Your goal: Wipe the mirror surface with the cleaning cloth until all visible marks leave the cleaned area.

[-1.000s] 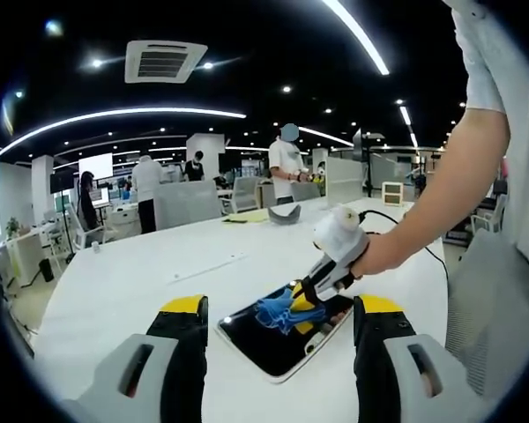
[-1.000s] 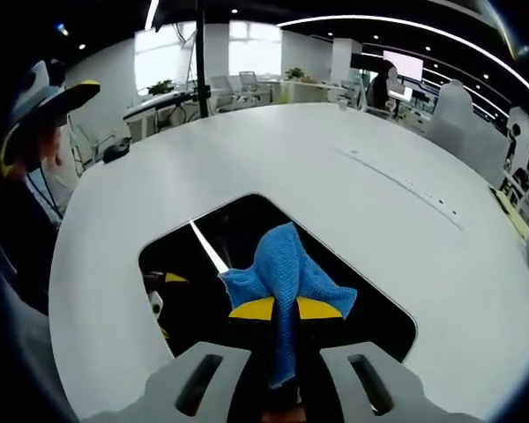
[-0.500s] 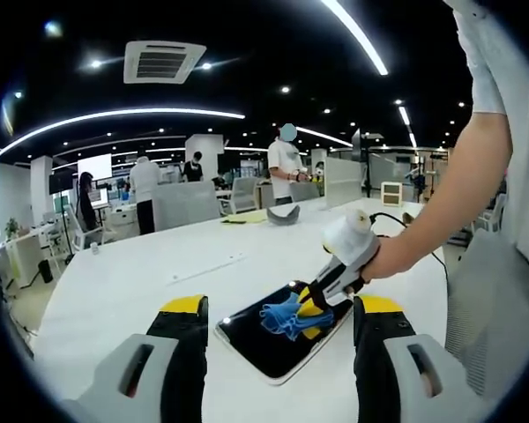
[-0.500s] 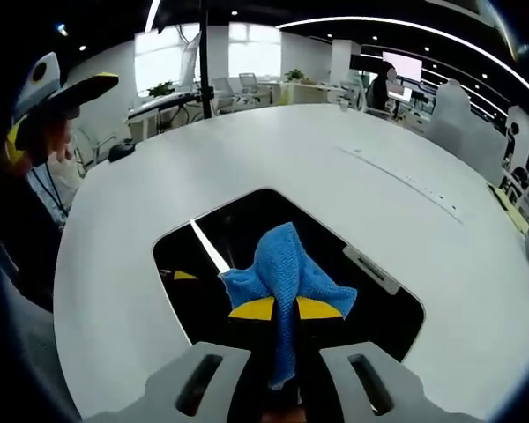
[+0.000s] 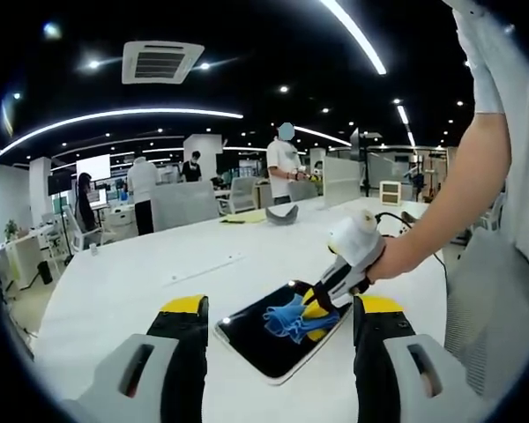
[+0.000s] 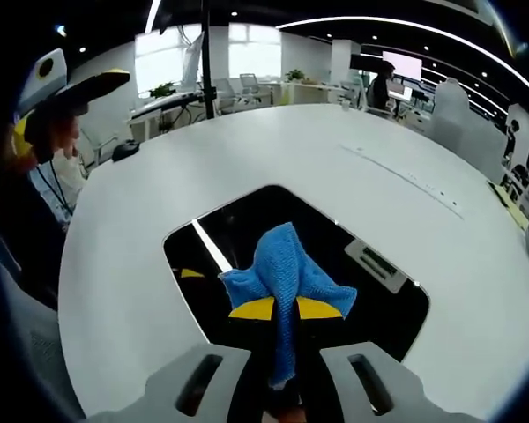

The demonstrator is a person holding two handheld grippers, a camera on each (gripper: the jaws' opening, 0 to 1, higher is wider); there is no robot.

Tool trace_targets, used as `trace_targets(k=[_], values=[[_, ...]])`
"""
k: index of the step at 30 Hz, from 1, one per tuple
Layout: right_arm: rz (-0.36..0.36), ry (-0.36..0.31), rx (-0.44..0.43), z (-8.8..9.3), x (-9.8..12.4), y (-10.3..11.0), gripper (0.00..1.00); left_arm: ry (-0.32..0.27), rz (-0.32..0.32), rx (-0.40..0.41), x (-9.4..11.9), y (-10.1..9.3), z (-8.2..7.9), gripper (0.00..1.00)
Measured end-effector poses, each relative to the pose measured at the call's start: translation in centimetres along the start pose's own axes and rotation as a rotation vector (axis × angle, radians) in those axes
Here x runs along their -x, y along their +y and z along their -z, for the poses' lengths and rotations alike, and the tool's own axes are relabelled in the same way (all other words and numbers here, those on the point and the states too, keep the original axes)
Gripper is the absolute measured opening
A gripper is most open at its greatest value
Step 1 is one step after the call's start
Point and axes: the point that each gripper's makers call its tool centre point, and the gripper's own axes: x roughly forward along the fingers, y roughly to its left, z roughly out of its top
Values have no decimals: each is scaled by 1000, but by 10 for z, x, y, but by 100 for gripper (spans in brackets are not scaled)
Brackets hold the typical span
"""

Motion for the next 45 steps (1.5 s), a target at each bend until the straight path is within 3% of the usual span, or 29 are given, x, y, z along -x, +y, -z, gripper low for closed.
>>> trace_targets(k=[45], values=[[-30, -16, 9, 16, 19, 37, 2, -2, 5, 2, 0, -1, 0, 66]])
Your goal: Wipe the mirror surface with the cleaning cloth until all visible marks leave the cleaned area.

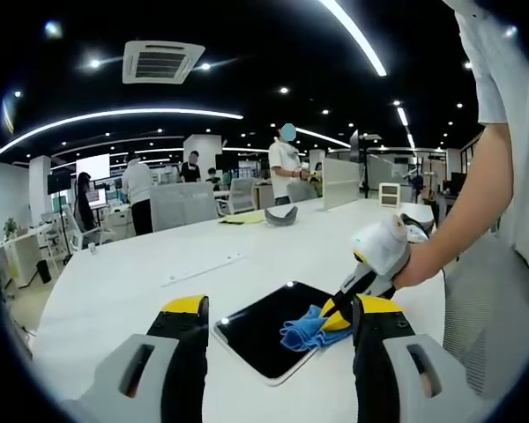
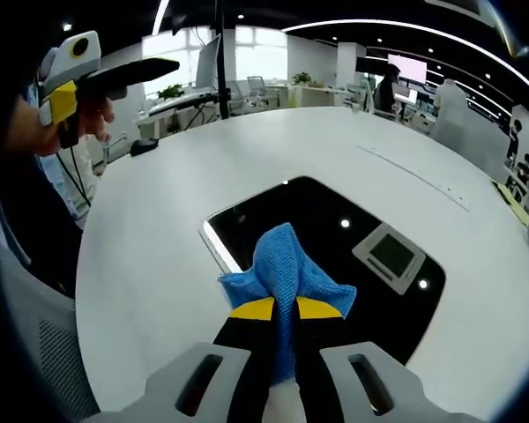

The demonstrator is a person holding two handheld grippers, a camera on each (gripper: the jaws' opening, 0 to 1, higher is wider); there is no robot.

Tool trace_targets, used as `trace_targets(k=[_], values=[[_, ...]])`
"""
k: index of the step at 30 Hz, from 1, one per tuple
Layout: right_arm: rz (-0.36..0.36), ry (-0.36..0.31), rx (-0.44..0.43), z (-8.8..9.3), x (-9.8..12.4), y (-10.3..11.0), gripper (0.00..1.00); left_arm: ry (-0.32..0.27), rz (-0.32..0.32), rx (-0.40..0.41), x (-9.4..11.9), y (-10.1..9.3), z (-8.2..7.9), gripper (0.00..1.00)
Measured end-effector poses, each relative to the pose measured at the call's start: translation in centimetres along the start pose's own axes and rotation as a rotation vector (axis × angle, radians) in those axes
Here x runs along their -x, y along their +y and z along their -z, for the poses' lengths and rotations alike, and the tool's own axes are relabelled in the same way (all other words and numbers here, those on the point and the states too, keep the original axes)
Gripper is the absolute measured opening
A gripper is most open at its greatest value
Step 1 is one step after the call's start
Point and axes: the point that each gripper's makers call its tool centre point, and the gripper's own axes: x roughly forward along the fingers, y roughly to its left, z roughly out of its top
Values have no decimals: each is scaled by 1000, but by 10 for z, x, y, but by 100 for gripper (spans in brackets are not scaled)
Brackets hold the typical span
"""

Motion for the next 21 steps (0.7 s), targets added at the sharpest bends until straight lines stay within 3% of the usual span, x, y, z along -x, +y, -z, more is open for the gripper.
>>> trace_targets(k=[21], values=[[-18, -8, -16, -1, -1, 10, 2, -4, 3, -3, -2, -2, 0, 66]])
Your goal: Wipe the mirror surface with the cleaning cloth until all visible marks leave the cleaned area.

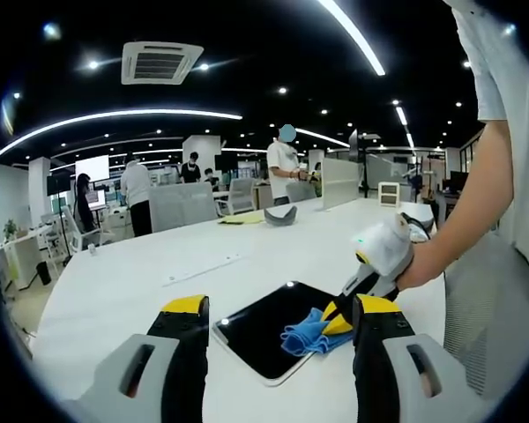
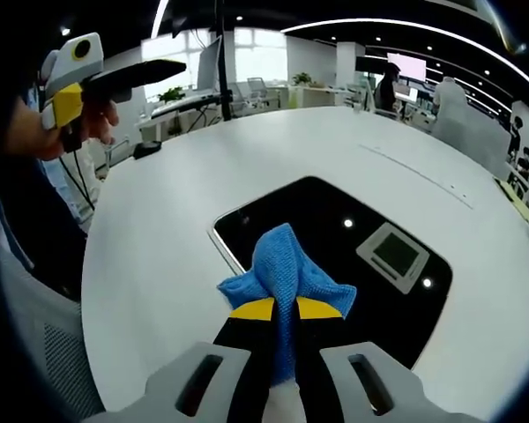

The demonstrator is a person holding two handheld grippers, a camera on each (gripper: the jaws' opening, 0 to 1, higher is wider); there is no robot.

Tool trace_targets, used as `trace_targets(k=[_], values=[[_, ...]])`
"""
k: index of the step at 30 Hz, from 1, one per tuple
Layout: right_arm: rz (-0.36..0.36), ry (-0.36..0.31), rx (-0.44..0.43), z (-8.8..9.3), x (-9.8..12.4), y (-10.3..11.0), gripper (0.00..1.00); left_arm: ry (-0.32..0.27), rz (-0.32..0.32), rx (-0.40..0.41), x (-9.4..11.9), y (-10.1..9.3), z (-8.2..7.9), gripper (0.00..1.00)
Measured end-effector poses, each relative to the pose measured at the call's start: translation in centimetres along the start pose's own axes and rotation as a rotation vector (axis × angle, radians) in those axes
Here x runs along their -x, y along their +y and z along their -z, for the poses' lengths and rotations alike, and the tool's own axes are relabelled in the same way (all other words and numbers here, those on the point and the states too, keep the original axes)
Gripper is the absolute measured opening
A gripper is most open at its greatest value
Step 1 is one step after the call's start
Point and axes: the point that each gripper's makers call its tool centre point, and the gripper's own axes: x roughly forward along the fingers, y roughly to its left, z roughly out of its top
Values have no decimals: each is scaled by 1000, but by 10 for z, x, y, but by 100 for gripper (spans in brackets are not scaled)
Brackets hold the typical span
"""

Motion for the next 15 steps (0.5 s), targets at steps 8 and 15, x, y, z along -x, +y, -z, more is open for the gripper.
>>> trace_targets(k=[8, 15], values=[[-11, -6, 3, -3, -3, 4, 2, 5, -1, -2, 1, 1, 1, 66], [-29, -15, 11, -9, -10, 11, 2, 6, -1, -3, 0, 1, 0, 65]])
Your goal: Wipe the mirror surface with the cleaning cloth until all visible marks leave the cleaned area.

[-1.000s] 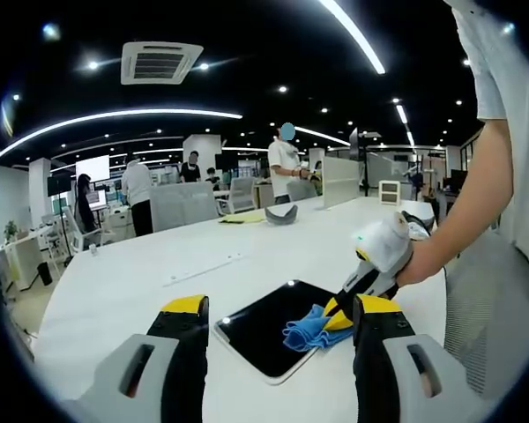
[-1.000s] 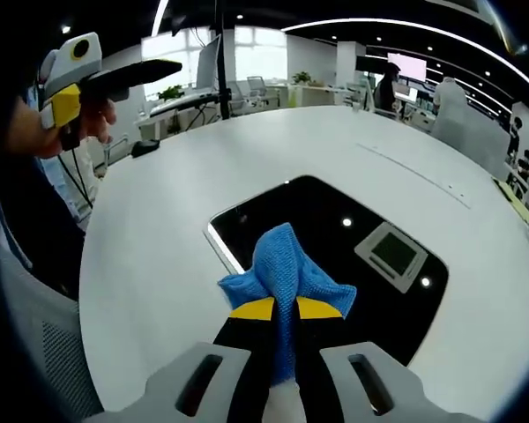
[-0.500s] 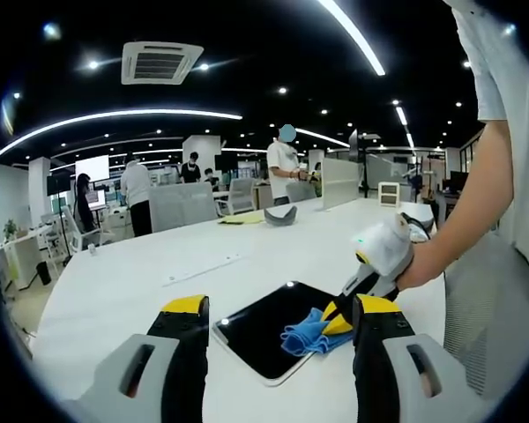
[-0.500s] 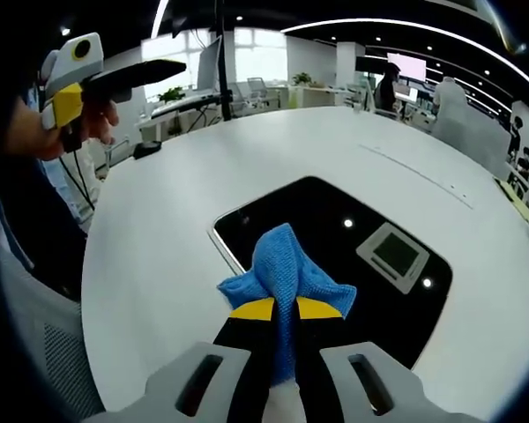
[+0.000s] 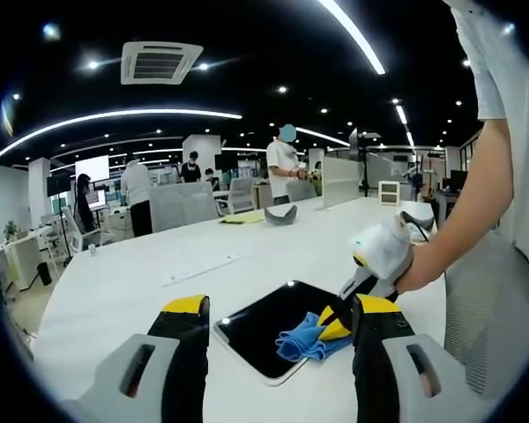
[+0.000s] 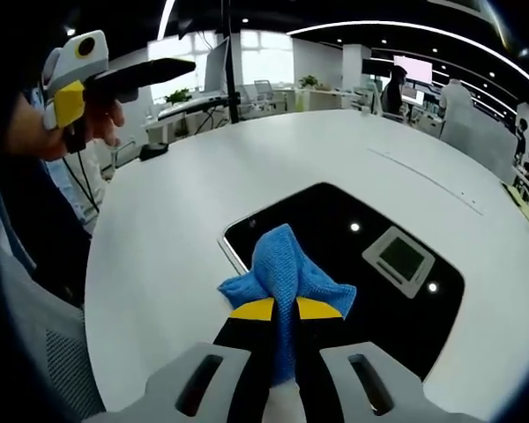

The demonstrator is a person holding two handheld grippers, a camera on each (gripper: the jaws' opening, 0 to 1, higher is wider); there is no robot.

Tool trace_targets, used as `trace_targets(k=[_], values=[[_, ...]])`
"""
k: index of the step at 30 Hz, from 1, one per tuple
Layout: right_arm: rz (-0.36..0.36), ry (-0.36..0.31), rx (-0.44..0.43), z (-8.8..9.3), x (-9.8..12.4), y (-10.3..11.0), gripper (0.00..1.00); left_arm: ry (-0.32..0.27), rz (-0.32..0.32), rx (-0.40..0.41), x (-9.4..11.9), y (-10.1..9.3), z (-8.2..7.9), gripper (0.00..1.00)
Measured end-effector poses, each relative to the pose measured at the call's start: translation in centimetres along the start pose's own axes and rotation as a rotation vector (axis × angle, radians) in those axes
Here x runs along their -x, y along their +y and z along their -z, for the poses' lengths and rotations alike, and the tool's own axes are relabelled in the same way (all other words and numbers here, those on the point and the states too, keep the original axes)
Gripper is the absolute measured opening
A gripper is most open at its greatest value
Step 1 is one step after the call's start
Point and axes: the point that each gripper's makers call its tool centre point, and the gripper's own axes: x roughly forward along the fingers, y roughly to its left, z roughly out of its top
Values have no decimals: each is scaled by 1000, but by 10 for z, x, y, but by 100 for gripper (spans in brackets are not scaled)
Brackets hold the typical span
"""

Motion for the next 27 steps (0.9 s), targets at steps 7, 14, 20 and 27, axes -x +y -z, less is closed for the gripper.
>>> trace_targets(k=[7, 14, 20, 27], values=[[-12, -5, -1, -4, -4, 4, 2, 4, -1, -2, 1, 1, 1, 65], [-14, -2, 9, -4, -5, 3, 2, 3, -2, -3, 2, 2, 1, 65], [-16, -1, 13, -6, -7, 1, 2, 6, -4, -2, 4, 3, 2, 65], [-14, -3, 9, -7, -9, -2, 2, 9, -7, -2, 4, 4, 3, 65]])
